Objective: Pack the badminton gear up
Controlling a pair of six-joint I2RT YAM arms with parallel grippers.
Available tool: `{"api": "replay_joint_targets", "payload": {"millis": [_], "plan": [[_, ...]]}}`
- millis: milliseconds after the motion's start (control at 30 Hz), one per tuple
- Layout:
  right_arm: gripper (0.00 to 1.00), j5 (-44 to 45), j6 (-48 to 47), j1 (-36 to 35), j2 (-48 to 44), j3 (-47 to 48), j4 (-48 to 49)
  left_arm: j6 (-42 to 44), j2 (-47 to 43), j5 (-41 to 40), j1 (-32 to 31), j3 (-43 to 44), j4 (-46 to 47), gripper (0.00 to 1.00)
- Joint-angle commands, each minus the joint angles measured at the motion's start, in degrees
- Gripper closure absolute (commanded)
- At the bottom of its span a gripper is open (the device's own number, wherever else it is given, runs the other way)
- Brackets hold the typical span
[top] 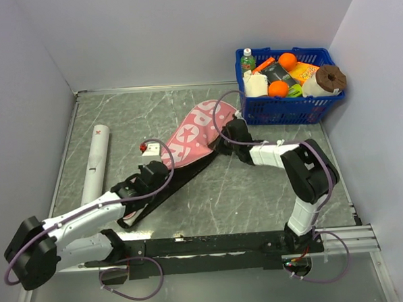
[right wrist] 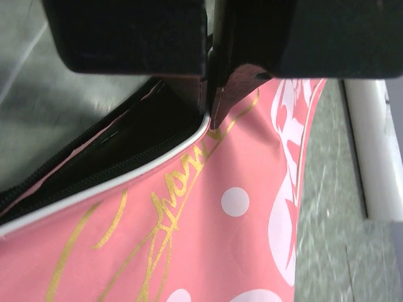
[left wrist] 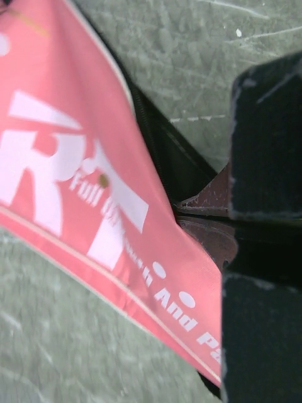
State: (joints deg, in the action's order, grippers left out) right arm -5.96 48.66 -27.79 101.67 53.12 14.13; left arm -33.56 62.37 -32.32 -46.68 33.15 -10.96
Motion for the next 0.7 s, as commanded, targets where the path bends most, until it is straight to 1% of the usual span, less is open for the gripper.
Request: {"api": "replay_joint_targets", "payload": {"millis": [0,67,167,200,300,433,500,567,600,667], "plan": [[1.0,-3.1,1.7,-3.8,-7.9,-6.3,-2.7,-1.6,-4.7,-7.4,1.4,2.0,-0.5,0.99],[1.0,-0.7,3.2,-5.1,-9.8,-8.0,-4.2,-1.8,-6.2,-6.9,1.4,1.6,-1.0,0.99],[1.0,2.2,5.6,-5.8,-14.7,-12.8,-6.2,-1.8,-6.9,-3.6,1.4,0.5,-0.7,0.99],[1.0,3.0,6.2,-6.3,-17.7,-15.1,-7.3,-1.9,-6.7,-1.4,1.5,0.3,-0.6,0.99],[1.0,8.1,7.6,-7.4,-23.7,-19.1,-10.9,-2.4,-6.5,1.3,1.1,-1.4,0.5,0.99],[1.0,12.5,7.0,-6.9,-28.7,-21.3,-17.2,-1.1,-5.2,7.1,0.1,-2.9,3.7,0.99],[1.0,14.3,6.4,-6.3,-31.1,-22.4,-19.2,-0.2,-3.8,8.3,-1.0,-2.7,5.3,0.99],[1.0,15.4,5.4,-5.2,-31.9,-22.8,-19.6,0.9,-1.2,8.9,-2.5,-2.6,7.5,0.99],[1.0,15.4,5.0,-4.6,-31.5,-22.5,-19.8,1.6,-0.2,8.9,-3.9,-2.6,9.8,0.99],[1.0,15.4,4.0,-3.1,-29.5,-21.3,-19.9,2.3,2.3,10.0,-4.4,-2.2,12.3,0.99]]}}
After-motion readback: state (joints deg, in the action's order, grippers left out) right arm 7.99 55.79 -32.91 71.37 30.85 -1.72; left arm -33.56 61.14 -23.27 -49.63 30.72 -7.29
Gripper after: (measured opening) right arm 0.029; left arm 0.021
